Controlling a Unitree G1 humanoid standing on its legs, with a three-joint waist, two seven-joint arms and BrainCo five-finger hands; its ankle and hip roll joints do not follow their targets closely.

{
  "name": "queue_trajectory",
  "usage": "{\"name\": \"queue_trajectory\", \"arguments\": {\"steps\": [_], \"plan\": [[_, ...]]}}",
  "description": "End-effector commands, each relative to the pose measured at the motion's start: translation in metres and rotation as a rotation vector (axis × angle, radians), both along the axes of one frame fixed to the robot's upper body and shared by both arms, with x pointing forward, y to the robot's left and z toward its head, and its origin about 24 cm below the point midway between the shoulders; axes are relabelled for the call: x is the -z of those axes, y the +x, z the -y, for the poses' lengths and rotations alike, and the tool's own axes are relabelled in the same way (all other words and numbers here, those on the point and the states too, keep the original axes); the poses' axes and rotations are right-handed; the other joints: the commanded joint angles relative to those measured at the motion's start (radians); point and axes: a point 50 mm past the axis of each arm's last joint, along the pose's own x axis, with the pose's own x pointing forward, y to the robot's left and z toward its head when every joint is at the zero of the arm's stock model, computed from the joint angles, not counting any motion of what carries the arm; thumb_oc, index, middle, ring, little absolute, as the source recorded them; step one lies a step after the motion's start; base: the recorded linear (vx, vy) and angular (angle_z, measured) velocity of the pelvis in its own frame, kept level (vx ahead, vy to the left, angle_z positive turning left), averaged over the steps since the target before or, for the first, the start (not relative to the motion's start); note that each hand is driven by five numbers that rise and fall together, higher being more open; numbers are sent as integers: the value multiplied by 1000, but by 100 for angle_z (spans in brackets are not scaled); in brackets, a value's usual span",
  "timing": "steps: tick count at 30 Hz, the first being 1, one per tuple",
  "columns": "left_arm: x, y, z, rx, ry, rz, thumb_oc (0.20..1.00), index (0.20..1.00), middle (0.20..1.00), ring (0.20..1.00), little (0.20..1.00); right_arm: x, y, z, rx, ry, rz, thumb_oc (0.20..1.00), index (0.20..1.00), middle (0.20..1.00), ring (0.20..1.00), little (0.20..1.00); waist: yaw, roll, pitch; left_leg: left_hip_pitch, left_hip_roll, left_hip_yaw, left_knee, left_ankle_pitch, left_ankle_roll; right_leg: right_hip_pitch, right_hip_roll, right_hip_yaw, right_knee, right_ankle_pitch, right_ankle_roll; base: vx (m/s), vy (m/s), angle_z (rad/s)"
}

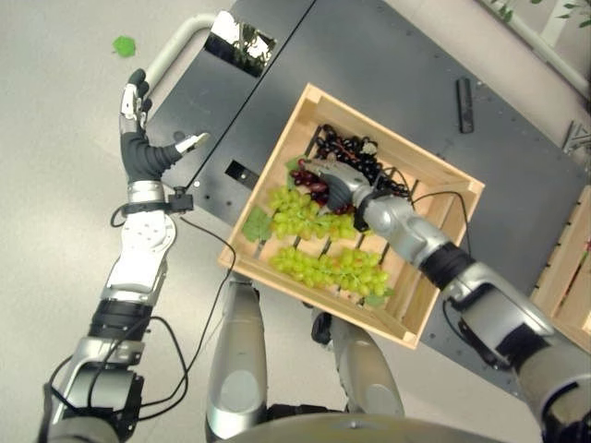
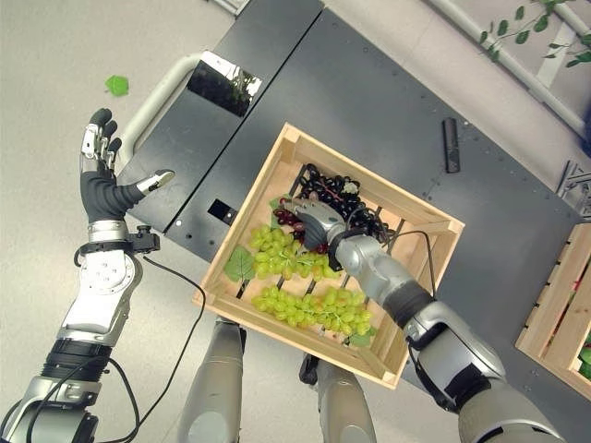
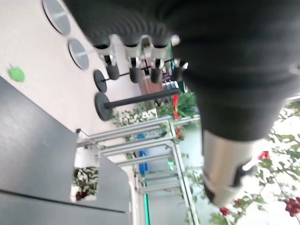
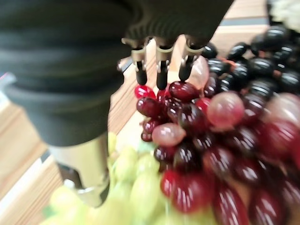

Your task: Pick up the fruits from the basket on one side to the basket on the other side

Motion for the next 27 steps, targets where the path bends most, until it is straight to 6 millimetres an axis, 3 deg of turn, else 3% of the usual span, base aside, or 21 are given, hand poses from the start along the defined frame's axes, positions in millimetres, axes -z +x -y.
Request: {"name": "queue_trajectory", "arguments": {"steps": [1,5,10,11,13,27], "plan": [[-33,-16,13,52,12,189,1000,1000,1000,1000,1000,-5,3,14,60,29,29,1000,1000,1000,1000,1000,12,52,-2,-40,-24,-7,21,-2,-19,-51,-39,-24,100,-75,83,-17,-8,34],[-35,-22,18,71,1,212,1000,1000,1000,1000,1000,-4,10,41,177,60,34,1000,1000,1000,1000,1000,17,87,-2,-115,-41,-35,27,6,-23,-119,-53,-45,140,-95,81,-3,8,29],[-33,-22,19,63,-1,206,1000,1000,1000,1000,1000,3,11,61,253,42,26,1000,1000,1000,1000,1000,15,102,-2,-150,-52,-48,28,11,-24,-149,-62,-58,157,-103,82,13,19,17],[-33,-23,21,67,-4,209,1000,1000,1000,1000,1000,12,11,79,331,56,-8,1000,1000,1000,1000,1000,13,109,-2,-163,-56,-53,29,11,-22,-161,-67,-62,166,-105,82,21,22,18],[-32,-22,21,65,-12,206,1000,1000,1000,1000,1000,16,11,92,398,96,-30,1000,1000,1000,1000,1000,10,113,-2,-169,-61,-54,31,11,-21,-168,-70,-58,170,-107,82,19,33,14],[-29,-18,20,49,-9,169,1000,1000,1000,1000,1000,38,4,144,594,112,-181,1000,1000,1000,1000,1000,-27,86,-2,-169,-64,-36,57,-13,-10,-171,-77,-28,171,-106,85,7,9,1]]}}
